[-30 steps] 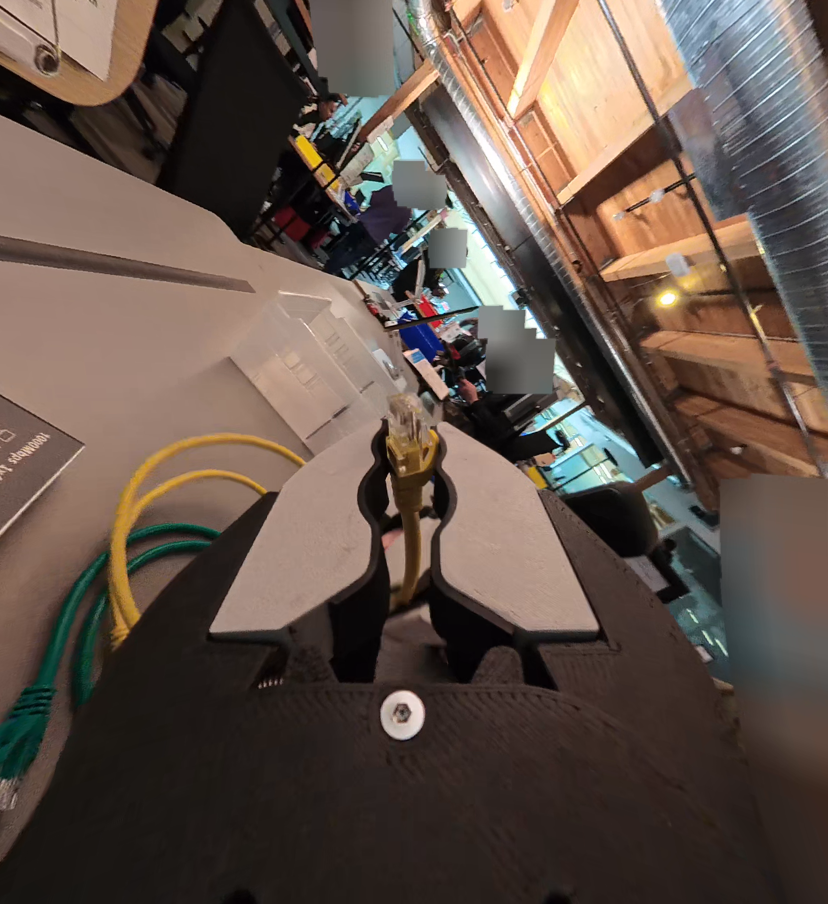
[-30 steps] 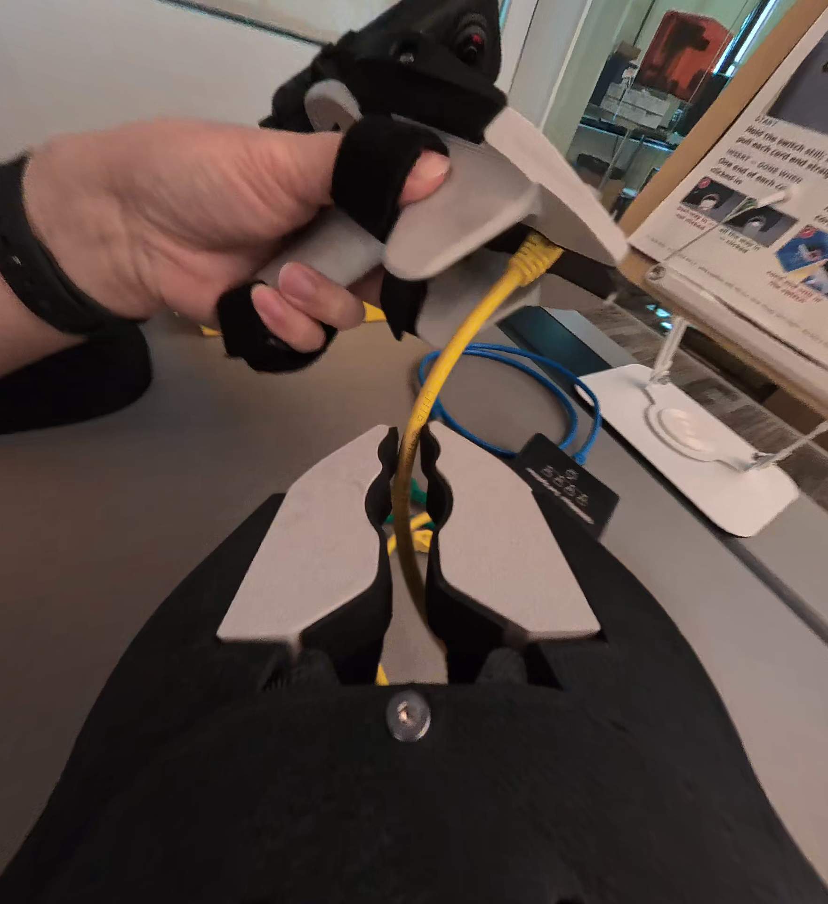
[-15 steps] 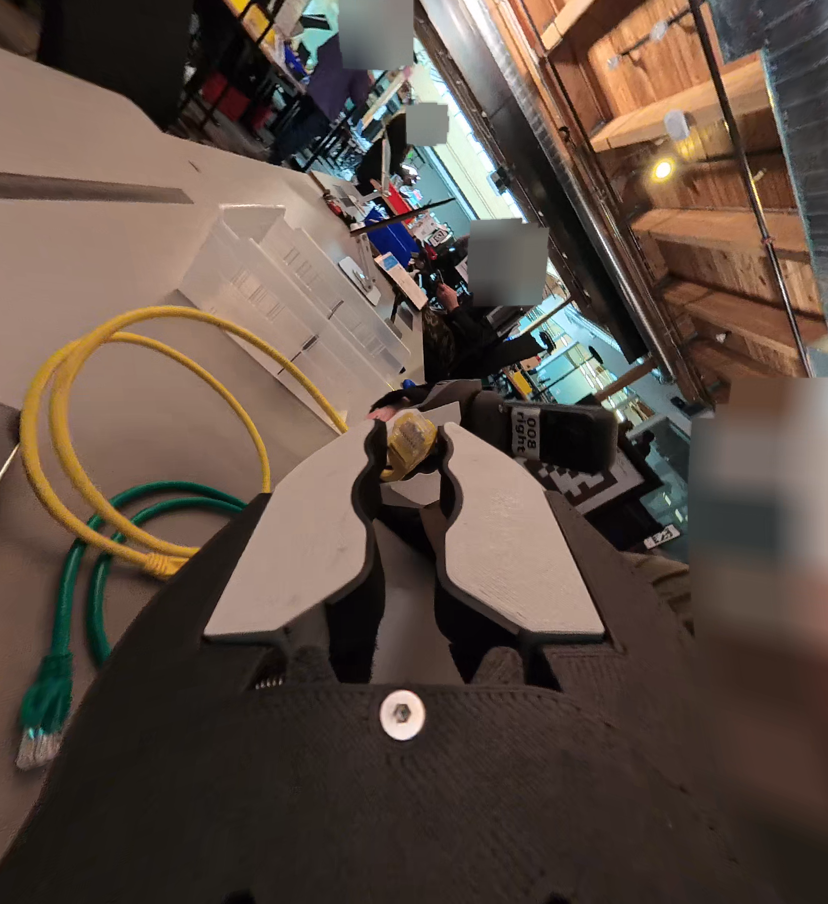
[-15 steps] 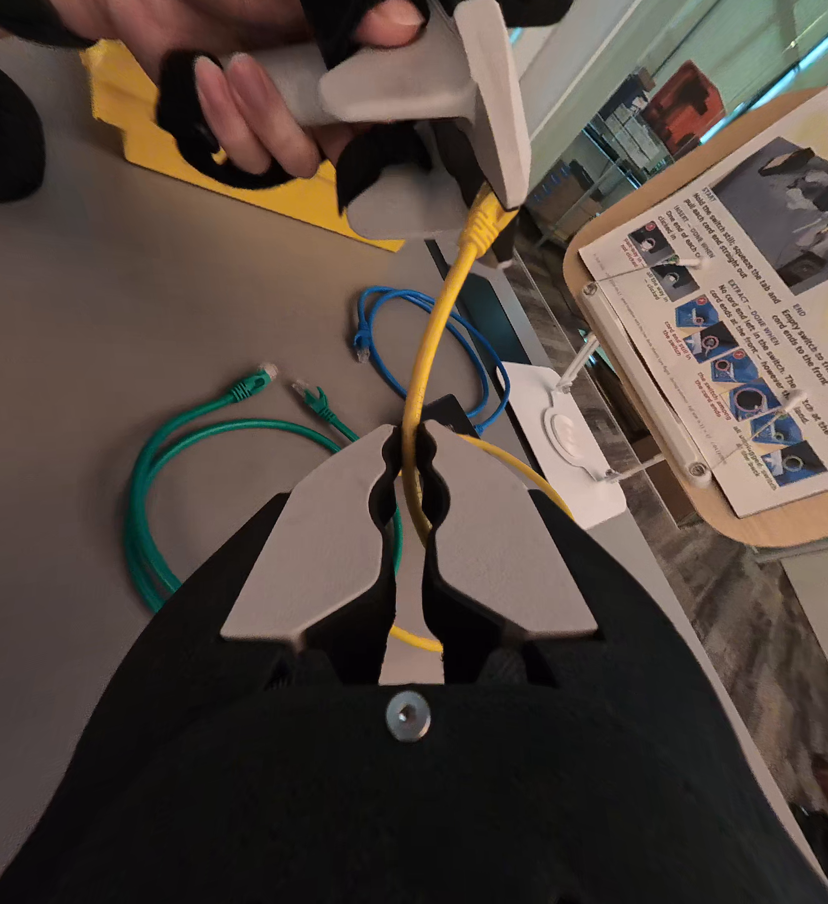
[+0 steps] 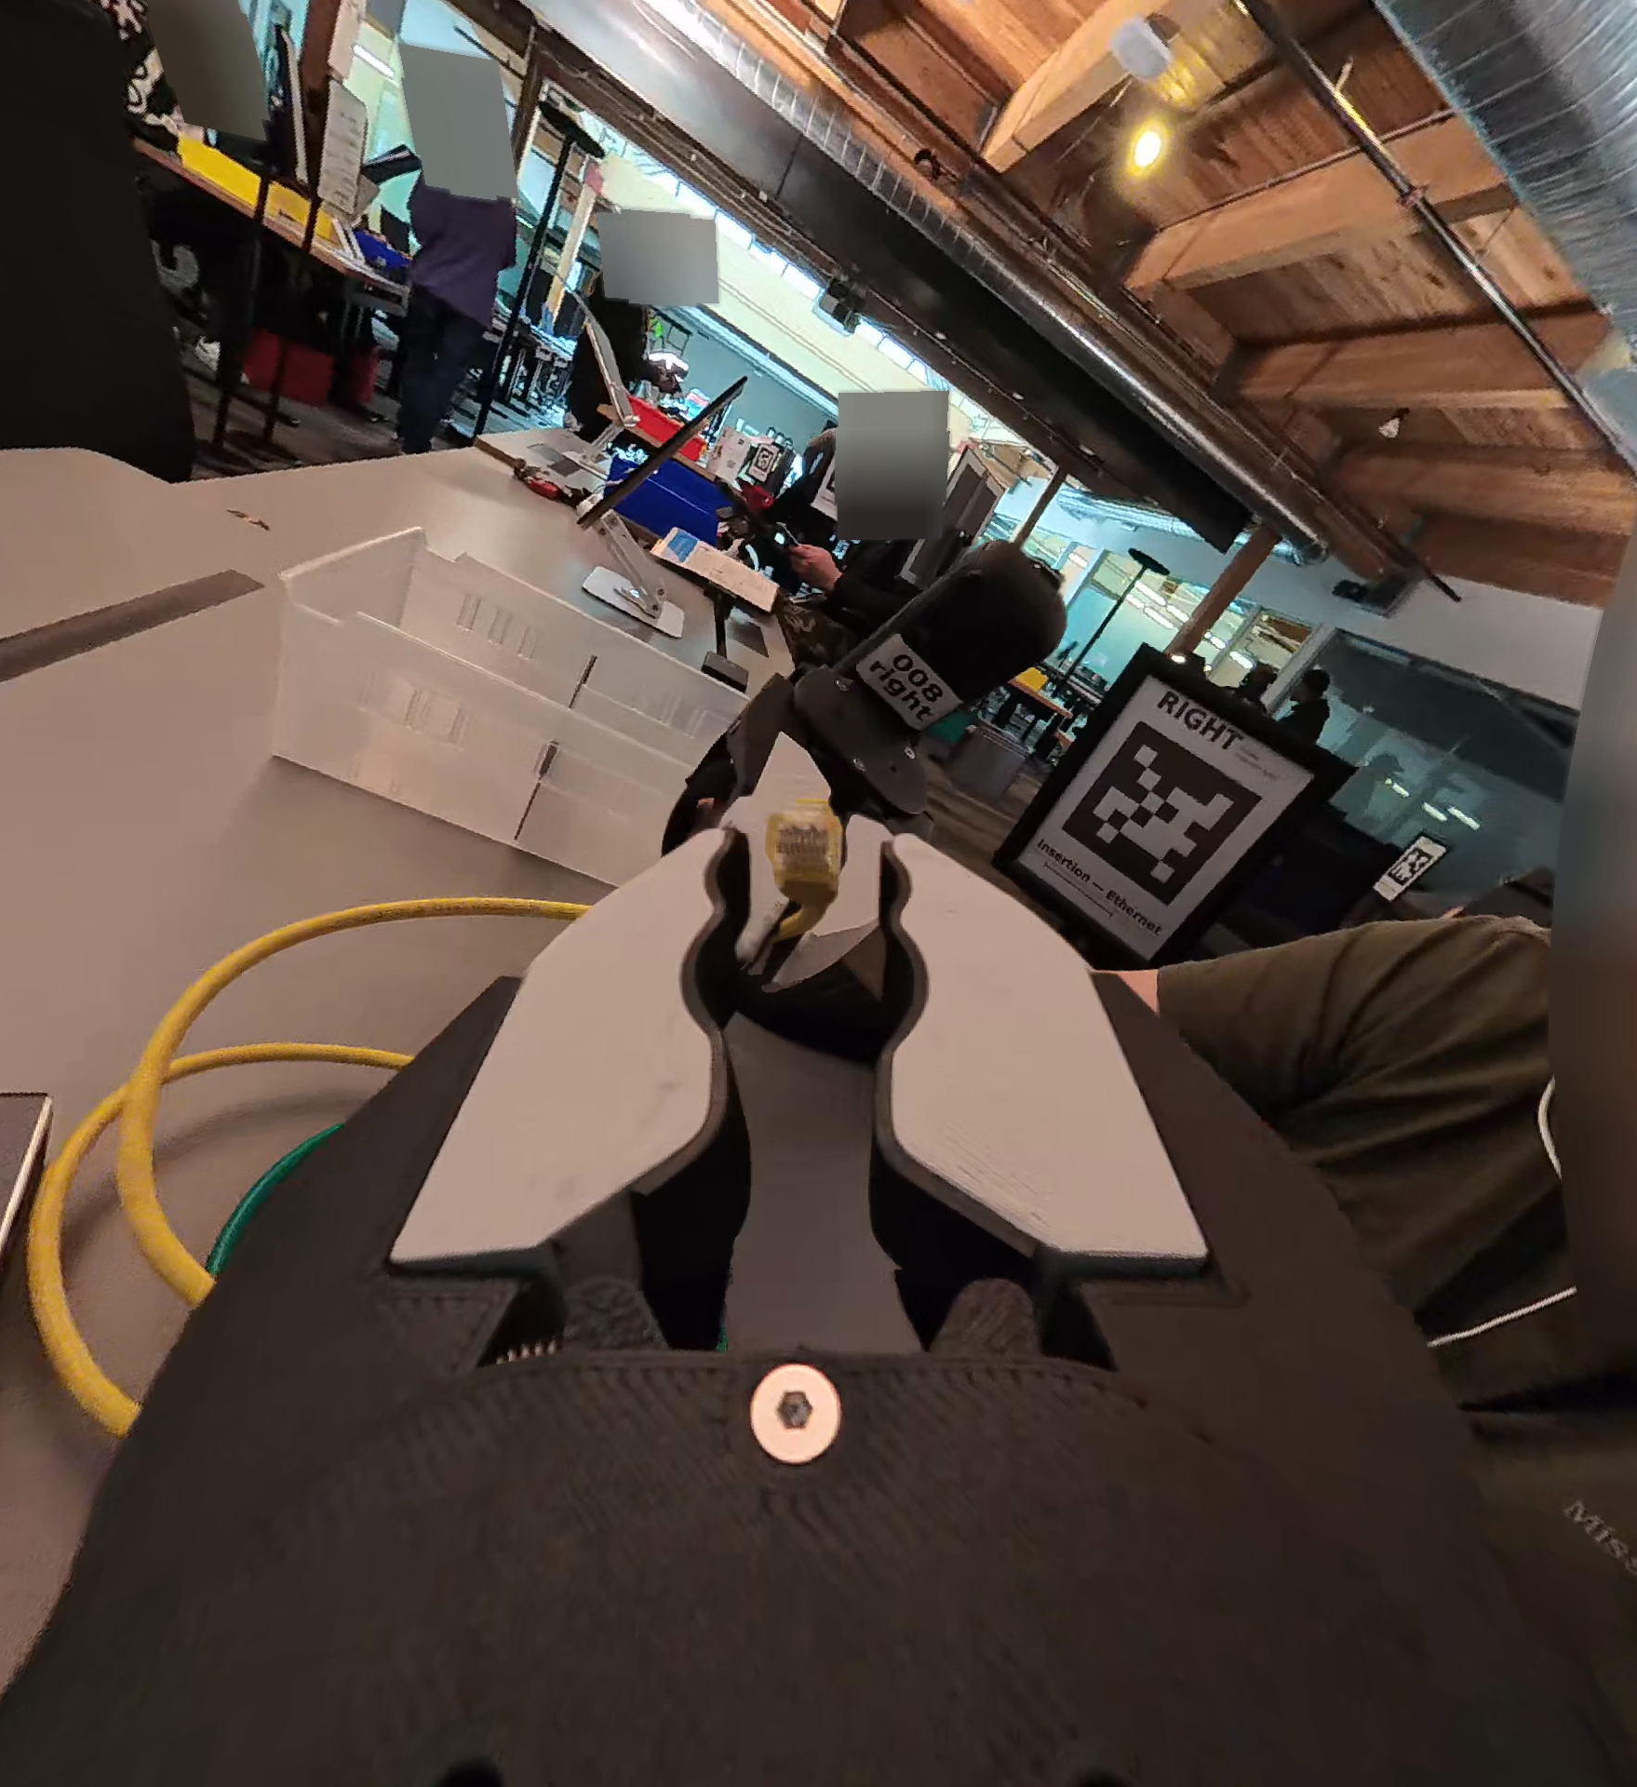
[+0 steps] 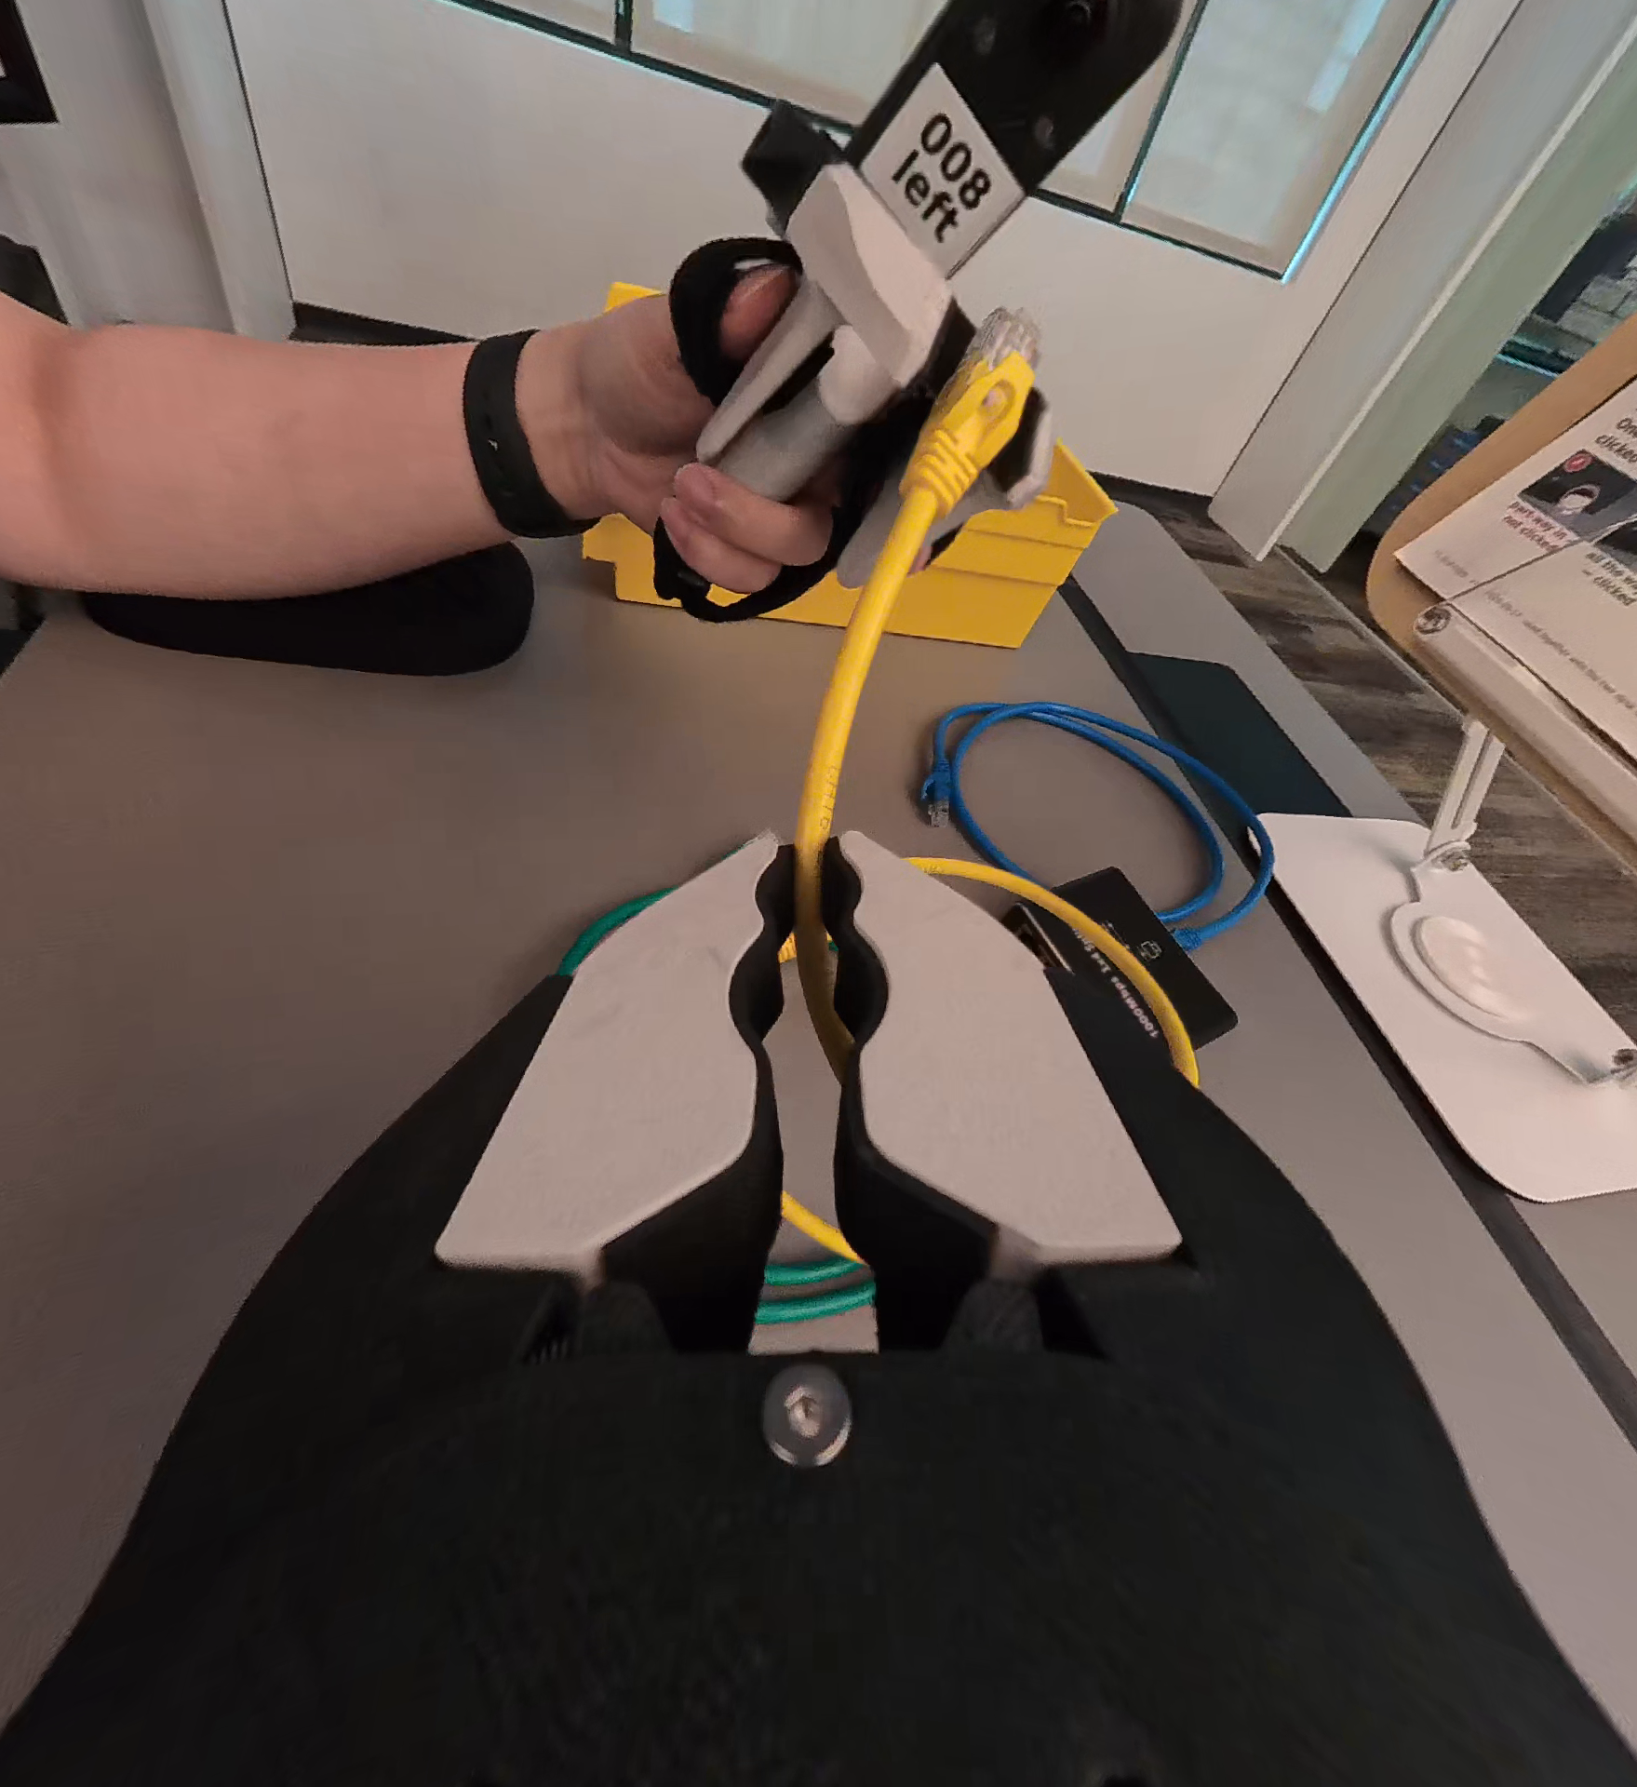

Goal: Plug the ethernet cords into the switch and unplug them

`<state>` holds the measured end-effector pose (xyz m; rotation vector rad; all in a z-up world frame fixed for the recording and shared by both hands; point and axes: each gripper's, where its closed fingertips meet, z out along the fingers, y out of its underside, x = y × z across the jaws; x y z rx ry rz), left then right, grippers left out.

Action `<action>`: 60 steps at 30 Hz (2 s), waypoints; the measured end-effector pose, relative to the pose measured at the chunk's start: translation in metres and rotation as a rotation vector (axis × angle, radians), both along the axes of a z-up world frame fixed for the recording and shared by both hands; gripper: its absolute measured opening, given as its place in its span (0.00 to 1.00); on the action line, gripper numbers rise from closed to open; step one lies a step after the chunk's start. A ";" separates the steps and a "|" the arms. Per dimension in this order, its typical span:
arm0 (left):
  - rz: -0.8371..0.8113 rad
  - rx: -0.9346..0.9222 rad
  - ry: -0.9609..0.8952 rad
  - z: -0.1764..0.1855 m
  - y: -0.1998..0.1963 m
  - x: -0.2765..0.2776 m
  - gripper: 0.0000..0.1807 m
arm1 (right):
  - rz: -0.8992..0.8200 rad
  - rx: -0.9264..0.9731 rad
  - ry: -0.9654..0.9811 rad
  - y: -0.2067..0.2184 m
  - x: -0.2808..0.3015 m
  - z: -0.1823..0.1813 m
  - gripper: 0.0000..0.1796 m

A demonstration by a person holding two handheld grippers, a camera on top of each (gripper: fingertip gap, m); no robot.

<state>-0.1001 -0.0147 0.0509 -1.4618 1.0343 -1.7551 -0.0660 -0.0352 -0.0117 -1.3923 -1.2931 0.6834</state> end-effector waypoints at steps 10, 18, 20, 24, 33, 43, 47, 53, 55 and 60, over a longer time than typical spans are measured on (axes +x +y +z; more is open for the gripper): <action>0.081 0.038 0.040 0.000 0.007 0.002 0.07 | -0.043 0.006 0.081 0.012 0.006 0.005 0.04; 0.243 -0.157 -0.008 -0.003 0.036 0.001 0.07 | -0.030 0.126 0.485 -0.016 -0.007 0.073 0.10; 0.239 -0.159 -0.010 -0.002 0.033 0.006 0.07 | 0.047 -0.051 0.489 -0.025 -0.035 0.061 0.09; 0.215 -0.123 -0.034 0.006 0.019 0.016 0.07 | -0.040 -0.414 0.489 -0.001 -0.068 0.009 0.16; 0.116 -0.090 -0.039 0.008 -0.004 0.031 0.07 | -0.030 -0.397 0.935 0.015 -0.011 0.058 0.17; 0.089 -0.046 0.017 0.002 -0.010 0.034 0.07 | 0.074 -0.501 0.920 0.012 -0.011 0.059 0.07; 0.080 -0.021 0.039 0.001 -0.011 0.033 0.07 | 0.096 -0.524 0.917 0.011 -0.012 0.058 0.06; 0.093 0.025 0.077 -0.002 -0.011 0.033 0.07 | 0.122 -0.585 0.942 0.012 -0.011 0.057 0.07; 0.090 0.030 0.083 -0.003 -0.012 0.032 0.07 | 0.125 -0.590 0.943 0.012 -0.011 0.057 0.06; 0.086 0.037 0.098 -0.005 -0.012 0.032 0.07 | 0.130 -0.606 0.930 0.012 -0.012 0.056 0.06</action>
